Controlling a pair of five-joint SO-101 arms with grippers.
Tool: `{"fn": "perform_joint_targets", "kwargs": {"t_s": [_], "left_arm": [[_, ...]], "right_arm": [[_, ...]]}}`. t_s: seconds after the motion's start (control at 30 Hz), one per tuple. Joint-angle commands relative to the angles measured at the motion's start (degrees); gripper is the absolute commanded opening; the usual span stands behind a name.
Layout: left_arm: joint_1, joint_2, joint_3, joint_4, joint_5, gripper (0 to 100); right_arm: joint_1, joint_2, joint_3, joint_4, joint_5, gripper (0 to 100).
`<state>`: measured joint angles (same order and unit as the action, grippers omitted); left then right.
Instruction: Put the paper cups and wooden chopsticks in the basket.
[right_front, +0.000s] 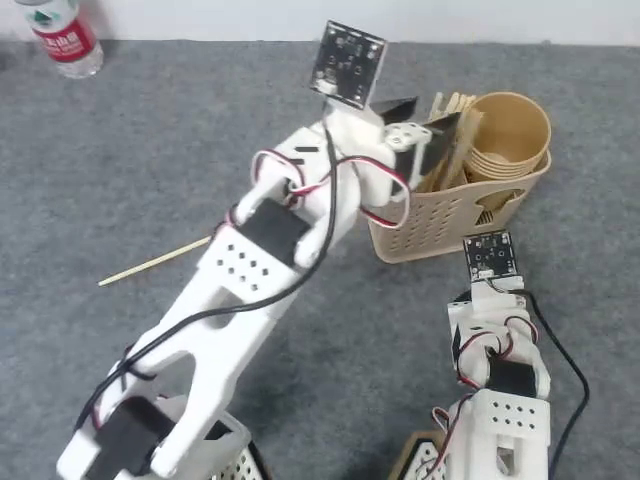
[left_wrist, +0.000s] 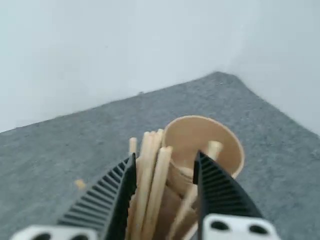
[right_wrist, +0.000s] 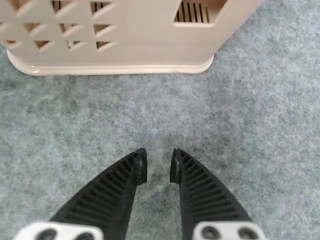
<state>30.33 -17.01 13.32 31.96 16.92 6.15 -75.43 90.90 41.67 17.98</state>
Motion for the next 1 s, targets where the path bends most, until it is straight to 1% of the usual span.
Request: {"fn": "perform_joint_targets", "kwargs": {"t_s": [0.0, 0.1, 0.17, 0.23, 0.33, 0.43, 0.53, 0.6, 0.7, 0.77, 0.87, 0.97], "left_arm": [[-4.5, -6.5, -1.0, 7.8, -6.7, 18], [-10.1, -11.5, -1.0, 18.9, -16.4, 18], [-15.0, -13.9, -0.9, 26.3, -25.2, 18], [-21.2, -14.2, -0.8, 32.4, -36.0, 18], [-31.1, -14.2, -0.6, 38.8, -48.2, 18], [-39.2, -14.2, 0.8, 42.5, -59.5, 18], [-44.7, -14.2, 6.8, 42.4, -70.8, 18], [-47.5, -14.2, 11.9, 39.3, -75.7, 18], [-50.1, -14.1, 19.6, 31.4, -76.7, 18], [-50.5, -14.1, 24.8, 27.4, -78.1, 18], [-49.7, -14.1, 29.6, 26.3, -80.6, 18], [-49.4, -12.2, 30.2, 24.2, -81.1, 18]], "right_arm": [[-0.5, -0.6, -0.4, -1.3, 0.7, 9.7], [-0.5, -0.6, -0.4, -1.2, 0.7, 9.7], [-0.5, -0.6, -0.4, -1.2, 0.7, 9.7], [-0.5, -0.6, -0.4, -1.2, 0.7, 9.7], [-0.5, -0.6, -0.4, -1.2, 0.7, 9.7], [-0.5, -0.6, -0.4, -1.0, 0.7, 9.7], [-0.5, -0.6, -0.4, -1.0, 0.7, 9.7], [-0.5, -0.6, -0.4, -0.9, 0.7, 9.7], [-0.5, -0.6, -0.4, -0.8, 0.7, 9.7], [-0.5, -0.6, -0.4, -0.8, 0.7, 9.7], [-0.5, -0.6, -0.4, -0.8, 0.7, 9.7], [-0.5, -0.6, -0.4, -0.8, 0.7, 9.7]]}}
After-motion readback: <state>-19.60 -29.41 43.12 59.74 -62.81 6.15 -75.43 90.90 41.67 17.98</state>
